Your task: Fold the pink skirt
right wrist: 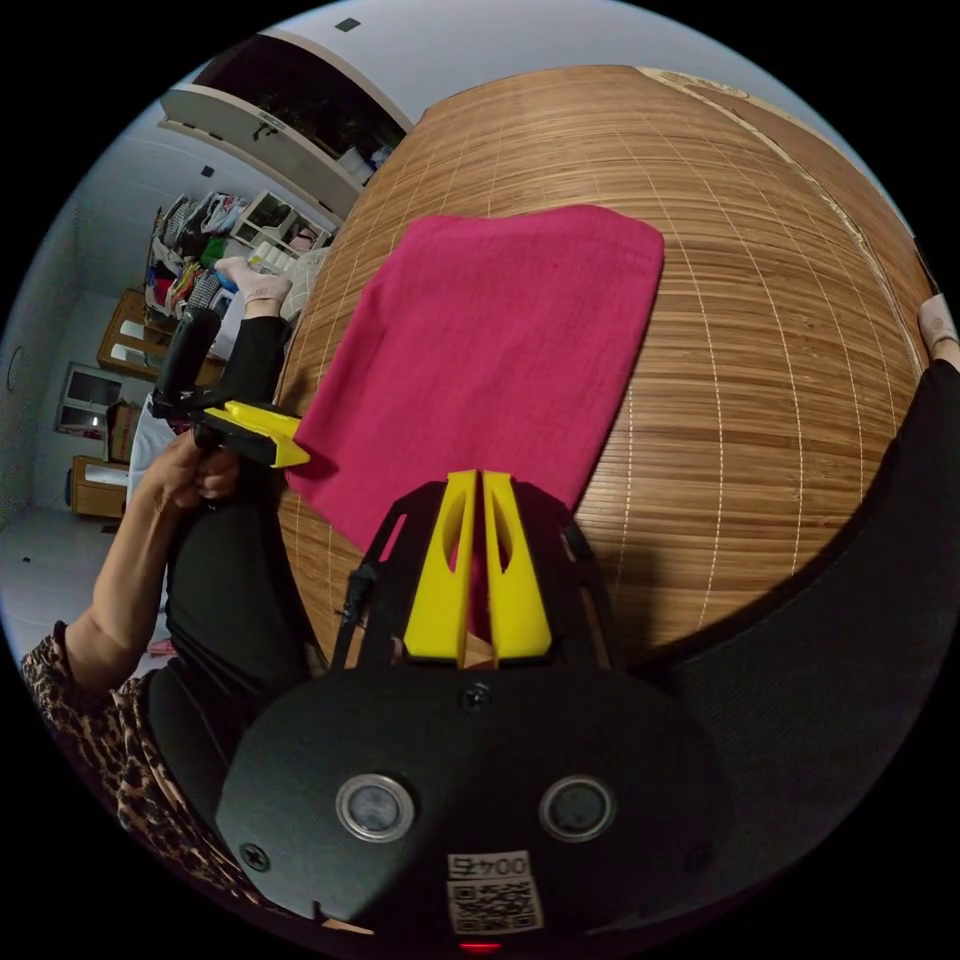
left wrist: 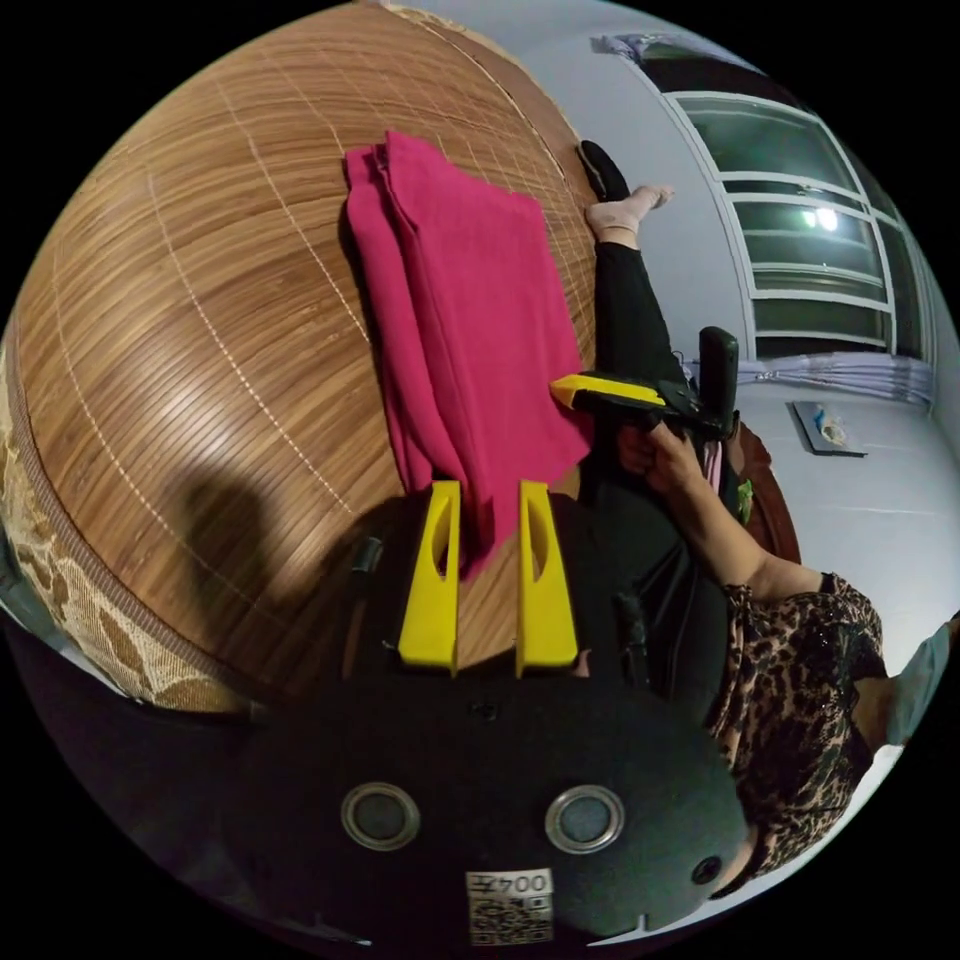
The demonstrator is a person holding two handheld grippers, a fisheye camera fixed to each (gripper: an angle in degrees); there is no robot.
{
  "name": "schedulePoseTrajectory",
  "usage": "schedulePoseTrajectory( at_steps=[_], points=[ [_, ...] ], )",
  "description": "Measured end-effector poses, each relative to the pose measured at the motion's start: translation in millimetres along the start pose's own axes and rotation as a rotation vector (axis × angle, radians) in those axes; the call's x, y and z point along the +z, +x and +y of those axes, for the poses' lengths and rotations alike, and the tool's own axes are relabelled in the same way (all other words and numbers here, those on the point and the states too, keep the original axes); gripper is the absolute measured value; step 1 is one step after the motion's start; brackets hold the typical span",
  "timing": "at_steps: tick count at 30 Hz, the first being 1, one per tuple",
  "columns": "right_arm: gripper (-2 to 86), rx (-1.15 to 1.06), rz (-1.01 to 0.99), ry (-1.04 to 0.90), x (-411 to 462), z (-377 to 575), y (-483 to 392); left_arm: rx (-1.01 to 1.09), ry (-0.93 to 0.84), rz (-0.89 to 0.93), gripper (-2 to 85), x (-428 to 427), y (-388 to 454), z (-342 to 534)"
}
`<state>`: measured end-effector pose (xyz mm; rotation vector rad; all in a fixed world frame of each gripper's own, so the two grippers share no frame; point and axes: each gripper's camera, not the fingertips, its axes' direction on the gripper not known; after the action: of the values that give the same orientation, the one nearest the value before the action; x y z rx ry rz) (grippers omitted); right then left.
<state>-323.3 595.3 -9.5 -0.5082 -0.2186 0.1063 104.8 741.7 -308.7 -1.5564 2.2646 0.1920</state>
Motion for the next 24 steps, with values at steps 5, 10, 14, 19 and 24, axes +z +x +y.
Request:
schedulePoseTrajectory(
  at_steps=[5,10,14,19,24],
  points=[
    [0.1,0.003,-0.005,0.000,-4,-3,2,0.025,-0.103,0.069,7.3,14,-1,-14],
    [-0.4,0.009,-0.014,-0.001,-8,-7,4,0.024,-0.113,0.105,7.3,4,-2,-17],
    [-0.6,0.007,-0.013,-0.001,-13,-11,4,0.013,-0.066,0.096,8.3,0,-2,-24],
    [-0.7,0.008,-0.018,-0.002,-20,-16,6,0.092,-0.269,0.050,5.7,24,17,-39],
    [-0.7,0.001,-0.015,-0.005,-28,-24,7,0.157,-0.379,-0.010,3.8,12,37,-40]
  ],
)
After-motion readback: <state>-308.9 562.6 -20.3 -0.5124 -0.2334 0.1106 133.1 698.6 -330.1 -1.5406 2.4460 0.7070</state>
